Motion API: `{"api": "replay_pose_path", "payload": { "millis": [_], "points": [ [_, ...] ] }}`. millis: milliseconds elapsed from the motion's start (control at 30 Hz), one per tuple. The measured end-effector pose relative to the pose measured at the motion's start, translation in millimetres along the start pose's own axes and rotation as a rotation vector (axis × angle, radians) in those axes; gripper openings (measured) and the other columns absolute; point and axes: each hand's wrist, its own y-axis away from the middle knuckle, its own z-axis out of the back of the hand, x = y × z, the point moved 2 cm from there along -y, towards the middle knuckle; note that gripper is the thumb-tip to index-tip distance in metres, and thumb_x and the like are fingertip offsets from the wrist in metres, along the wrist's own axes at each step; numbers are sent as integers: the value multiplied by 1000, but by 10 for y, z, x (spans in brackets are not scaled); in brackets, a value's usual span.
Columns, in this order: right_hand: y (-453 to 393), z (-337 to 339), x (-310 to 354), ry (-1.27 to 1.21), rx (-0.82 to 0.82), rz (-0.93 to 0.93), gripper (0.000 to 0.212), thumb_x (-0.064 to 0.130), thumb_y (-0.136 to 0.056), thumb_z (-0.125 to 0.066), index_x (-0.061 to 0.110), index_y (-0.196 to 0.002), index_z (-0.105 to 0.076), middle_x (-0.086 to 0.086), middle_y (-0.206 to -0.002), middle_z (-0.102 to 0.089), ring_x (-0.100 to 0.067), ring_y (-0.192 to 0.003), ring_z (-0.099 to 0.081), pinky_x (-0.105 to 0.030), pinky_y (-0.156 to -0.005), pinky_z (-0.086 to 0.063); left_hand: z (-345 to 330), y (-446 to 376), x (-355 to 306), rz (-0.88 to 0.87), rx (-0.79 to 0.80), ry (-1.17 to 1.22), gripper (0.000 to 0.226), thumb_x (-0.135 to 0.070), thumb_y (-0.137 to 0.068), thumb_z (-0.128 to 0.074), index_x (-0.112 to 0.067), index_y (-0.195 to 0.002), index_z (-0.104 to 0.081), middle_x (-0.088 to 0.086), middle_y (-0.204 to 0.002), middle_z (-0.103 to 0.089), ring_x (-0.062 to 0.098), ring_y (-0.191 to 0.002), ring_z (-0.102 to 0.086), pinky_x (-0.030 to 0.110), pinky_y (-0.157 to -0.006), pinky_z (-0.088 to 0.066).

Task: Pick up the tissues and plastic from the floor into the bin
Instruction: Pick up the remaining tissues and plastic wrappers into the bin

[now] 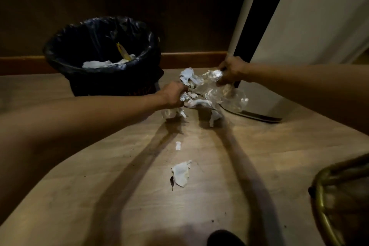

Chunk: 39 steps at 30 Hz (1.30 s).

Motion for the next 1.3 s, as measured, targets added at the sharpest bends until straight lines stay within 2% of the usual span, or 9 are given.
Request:
{"api": "replay_pose_path", "payload": {
  "millis": [100, 300, 500, 633, 733, 833, 1000, 1133, 1300],
  "points": [
    [-40, 92, 205, -54, -58, 21, 46, 17, -74, -86, 12, -114, -64, -7, -109, -63, -22, -97, -65, -26, -66, -53, 367, 160, 69, 48, -96, 8, 41, -15, -80, -73, -15, -120, -62, 11, -123, -62, 27, -112, -59, 32, -87, -47],
    [-95, 276, 635, -185, -72, 27, 36, 7, -76, -84, 10, -106, -65, -11, -95, -67, -20, -74, -69, -19, -40, -49, 1114, 531, 152, 84, -296, 18, 43, -19, -81, -74, -13, -121, -61, 11, -114, -58, 27, -105, -57, 28, -78, -39],
    [-182, 311, 1008, -190, -102, 59, 40, 7, -75, -83, 5, -110, -64, -12, -103, -67, -18, -75, -67, -27, -57, -55, 1801, 813, 540, 209, -514, 95, 40, -18, -83, -74, -8, -120, -63, 15, -120, -63, 29, -113, -58, 33, -86, -44],
    [-237, 381, 1315, -244, -150, 80, 47, 7, -77, -81, 5, -120, -61, -14, -112, -66, -26, -94, -69, -37, -80, -60, 2072, 964, 976, 364, -627, 141, 34, -16, -81, -75, -8, -112, -64, 15, -115, -65, 30, -107, -61, 38, -86, -50],
    [-250, 496, 1587, -251, -165, 100, 48, 13, -76, -83, 6, -119, -63, -12, -113, -66, -24, -94, -67, -32, -70, -59, 2140, 1026, 1184, 478, -713, 141, 33, -16, -82, -74, -9, -113, -63, 16, -115, -64, 33, -106, -61, 44, -87, -55],
    [-212, 605, 1855, -237, -155, 158, 51, 20, -74, -84, 10, -120, -63, -11, -116, -66, -25, -101, -68, -32, -76, -59, 2042, 1009, 1304, 554, -671, 150, 47, -22, -86, -73, -7, -127, -58, 19, -128, -58, 35, -116, -56, 42, -95, -50],
    [-154, 661, 2294, -357, -182, 266, 52, 19, -76, -84, 10, -122, -61, -4, -112, -61, -19, -98, -64, -22, -59, -53, 1803, 1035, 1370, 506, -484, 293, 68, -36, -79, -80, -11, -138, -54, 13, -137, -59, 30, -125, -57, 41, -104, -49],
    [-196, 605, 2596, -473, -334, 413, 36, 19, -78, -83, 12, -110, -69, -4, -110, -67, -16, -98, -67, -32, -79, -62, 1831, 1159, 1479, 533, -552, 292, 54, -37, -88, -70, -16, -135, -58, 10, -128, -66, 27, -117, -63, 41, -102, -52],
    [-260, 340, 2876, -558, -279, 404, 48, 15, -81, -79, 14, -126, -60, -8, -120, -63, -25, -100, -69, -35, -68, -64, 1837, 1386, 1526, 520, -684, 344, 37, -11, -91, -62, -15, -128, -64, 8, -118, -70, 18, -105, -66, 28, -93, -54]
  ]
}}
